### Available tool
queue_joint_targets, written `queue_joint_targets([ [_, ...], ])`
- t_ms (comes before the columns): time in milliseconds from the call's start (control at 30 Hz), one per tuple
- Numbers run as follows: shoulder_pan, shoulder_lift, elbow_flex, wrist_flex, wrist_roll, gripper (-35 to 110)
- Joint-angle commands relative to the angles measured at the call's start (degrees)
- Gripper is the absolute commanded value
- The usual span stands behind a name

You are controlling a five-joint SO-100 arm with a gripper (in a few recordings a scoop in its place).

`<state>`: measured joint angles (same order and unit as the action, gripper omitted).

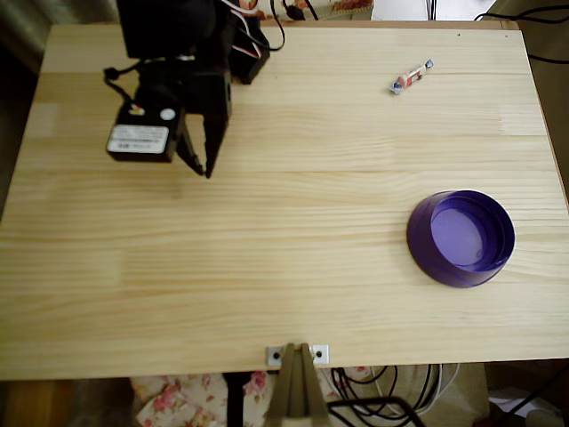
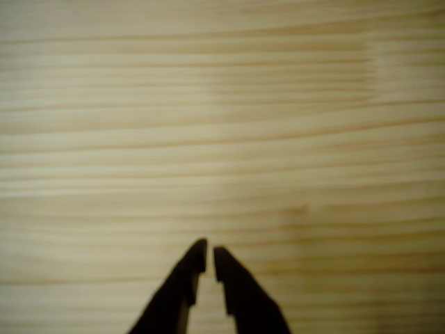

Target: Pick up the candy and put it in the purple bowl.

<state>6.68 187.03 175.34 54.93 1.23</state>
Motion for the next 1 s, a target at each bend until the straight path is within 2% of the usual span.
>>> queue_joint_targets([
  [0,1.76,1.93,-1.32,0.26,1.23,0],
  [767,2.64,2.02,-1.85,-1.49,0.18,0],
  [900,3.16,2.02,-1.32,-0.62,0.44,13],
  [967,3.16,2.02,-1.32,0.09,0.97,13],
])
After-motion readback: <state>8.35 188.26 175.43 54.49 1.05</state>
